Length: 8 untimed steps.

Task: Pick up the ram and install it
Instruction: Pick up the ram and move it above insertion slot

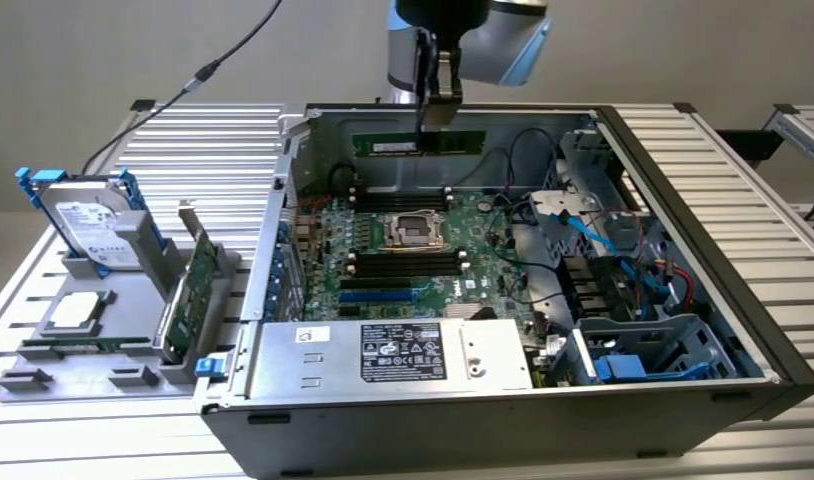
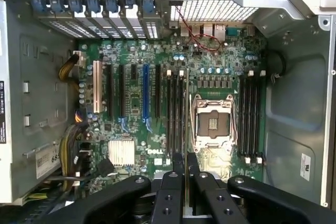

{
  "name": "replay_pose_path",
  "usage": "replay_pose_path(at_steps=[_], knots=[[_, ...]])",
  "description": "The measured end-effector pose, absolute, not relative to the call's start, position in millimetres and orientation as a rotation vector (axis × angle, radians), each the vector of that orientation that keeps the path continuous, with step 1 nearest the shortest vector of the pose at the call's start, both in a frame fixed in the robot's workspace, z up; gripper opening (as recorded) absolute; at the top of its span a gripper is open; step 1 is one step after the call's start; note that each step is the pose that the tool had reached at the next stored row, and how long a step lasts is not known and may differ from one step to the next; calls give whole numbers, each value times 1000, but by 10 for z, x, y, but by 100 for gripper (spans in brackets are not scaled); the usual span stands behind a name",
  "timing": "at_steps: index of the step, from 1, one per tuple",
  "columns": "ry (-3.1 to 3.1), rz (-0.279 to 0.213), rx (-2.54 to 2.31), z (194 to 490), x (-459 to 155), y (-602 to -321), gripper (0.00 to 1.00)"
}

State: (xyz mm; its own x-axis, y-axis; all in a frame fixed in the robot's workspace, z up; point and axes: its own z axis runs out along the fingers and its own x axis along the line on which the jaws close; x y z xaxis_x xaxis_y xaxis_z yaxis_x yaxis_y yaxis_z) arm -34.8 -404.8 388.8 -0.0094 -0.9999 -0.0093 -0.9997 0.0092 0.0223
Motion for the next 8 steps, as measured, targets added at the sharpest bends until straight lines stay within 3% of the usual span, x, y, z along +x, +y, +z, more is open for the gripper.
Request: replay_pose_path(at_steps=[8], knots=[[-2227,-41,2168,3767,-306,-4013,14]])
